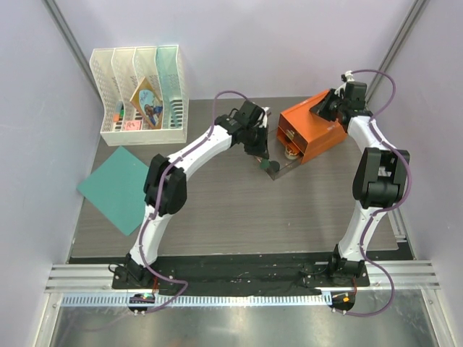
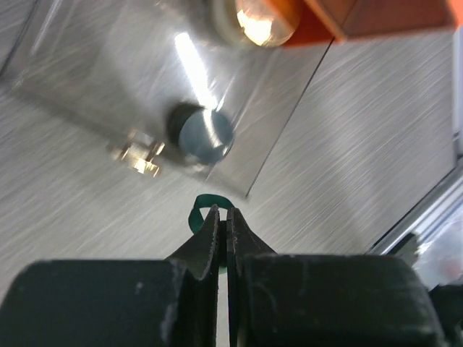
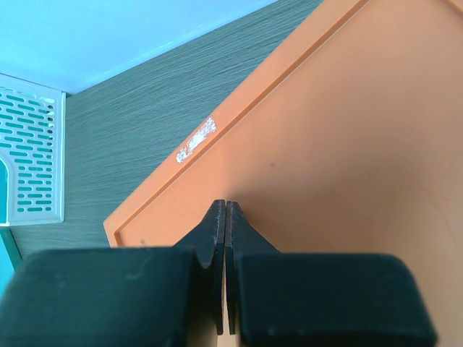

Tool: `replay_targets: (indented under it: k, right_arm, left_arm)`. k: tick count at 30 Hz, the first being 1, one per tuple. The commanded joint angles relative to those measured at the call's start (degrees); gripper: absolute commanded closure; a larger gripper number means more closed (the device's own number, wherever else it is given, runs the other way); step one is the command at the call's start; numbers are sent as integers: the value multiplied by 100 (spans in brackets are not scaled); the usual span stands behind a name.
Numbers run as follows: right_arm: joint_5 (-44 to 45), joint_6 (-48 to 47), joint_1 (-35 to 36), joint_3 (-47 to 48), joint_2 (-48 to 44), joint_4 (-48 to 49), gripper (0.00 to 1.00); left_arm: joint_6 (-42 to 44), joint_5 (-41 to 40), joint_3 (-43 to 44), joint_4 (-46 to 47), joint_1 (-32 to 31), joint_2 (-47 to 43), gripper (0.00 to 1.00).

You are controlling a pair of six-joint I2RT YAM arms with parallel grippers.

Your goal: Organize the makeup

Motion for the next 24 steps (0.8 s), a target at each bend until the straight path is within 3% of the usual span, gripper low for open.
replay_targets:
  k: [1, 5, 11, 13, 14, 15, 20, 24]
  right_arm:
    - [855, -411, 73, -841, 1304, -2533, 99]
    - [864, -402, 73, -858, 1286, -2515, 99]
    - [890, -376, 73, -929, 1225, -2462, 99]
    - [891, -367, 73, -946, 1216, -2462, 99]
    - [899, -367, 81, -946, 1225, -2462, 99]
    - [891, -358, 73, -946, 1216, -2462, 99]
    - [882, -340, 73, -1008, 1172, -2418, 99]
    - [873, -367, 73, -1008, 1146, -2418, 99]
  left_arm:
    - [-695, 628, 640, 835, -5, 537, 100]
    - [-1046, 637, 1167, 1108, -5, 924, 99]
    - [-1345, 760, 1792, 1257, 4, 1416, 91]
    - [-1354, 743, 1784, 1266, -5, 1452, 84]
    - [-1346, 743, 1784, 1258, 4, 1461, 69]
    - [-1320, 699, 1757, 1258, 4, 1470, 46]
    - [-1249, 479, 1608, 1389, 13, 1295, 25]
    - [-1170, 277, 1547, 1320, 74, 1058, 26]
